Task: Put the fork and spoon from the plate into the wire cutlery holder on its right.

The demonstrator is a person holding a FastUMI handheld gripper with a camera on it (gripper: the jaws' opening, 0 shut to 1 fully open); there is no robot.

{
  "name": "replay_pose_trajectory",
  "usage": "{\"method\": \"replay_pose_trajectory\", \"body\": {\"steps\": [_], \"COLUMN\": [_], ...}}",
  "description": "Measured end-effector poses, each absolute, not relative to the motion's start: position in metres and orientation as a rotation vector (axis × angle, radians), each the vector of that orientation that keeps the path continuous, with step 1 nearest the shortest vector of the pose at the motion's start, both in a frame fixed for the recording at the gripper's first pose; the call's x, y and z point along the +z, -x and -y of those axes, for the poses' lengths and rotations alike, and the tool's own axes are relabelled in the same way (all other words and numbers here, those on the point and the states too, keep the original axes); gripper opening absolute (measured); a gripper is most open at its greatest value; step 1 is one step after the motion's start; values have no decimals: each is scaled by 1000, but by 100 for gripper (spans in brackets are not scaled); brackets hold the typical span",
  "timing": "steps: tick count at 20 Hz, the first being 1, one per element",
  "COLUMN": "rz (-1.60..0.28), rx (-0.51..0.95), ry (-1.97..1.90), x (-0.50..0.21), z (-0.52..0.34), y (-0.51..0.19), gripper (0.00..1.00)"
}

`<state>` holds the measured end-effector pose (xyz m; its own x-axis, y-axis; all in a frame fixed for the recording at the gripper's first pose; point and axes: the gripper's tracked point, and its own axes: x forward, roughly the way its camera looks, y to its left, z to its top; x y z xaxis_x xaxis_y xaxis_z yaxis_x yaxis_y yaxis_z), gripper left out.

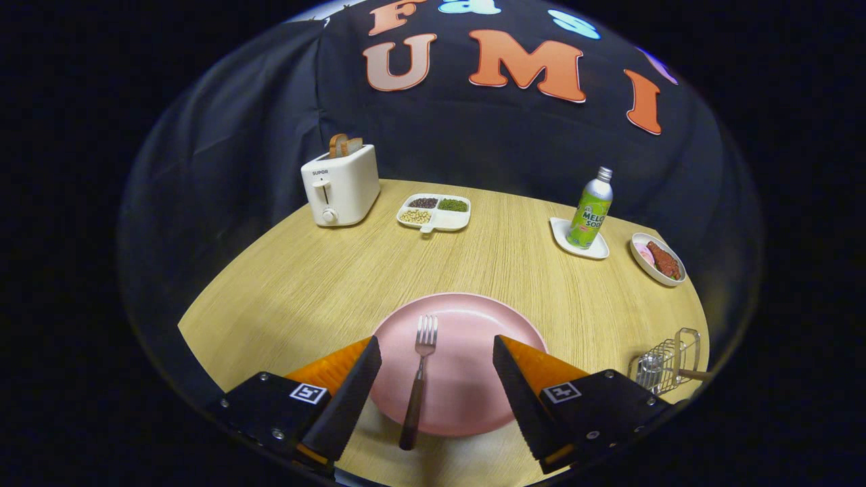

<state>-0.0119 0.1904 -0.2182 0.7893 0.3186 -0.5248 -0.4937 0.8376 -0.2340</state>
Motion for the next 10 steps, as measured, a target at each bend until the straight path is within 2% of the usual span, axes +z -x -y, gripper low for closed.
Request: {"method": "replay_pose_trajectory", "body": {"steps": [3, 5, 9, 10], "rz": [-516, -544, -581, -589], "rx": [443, 444, 426, 424], "ry": [381, 355, 373, 381], "x": [-239, -253, -275, -279], "z": [-191, -194, -192, -191], "y": [12, 13, 12, 11], "gripper": [96, 88, 64, 54]}}
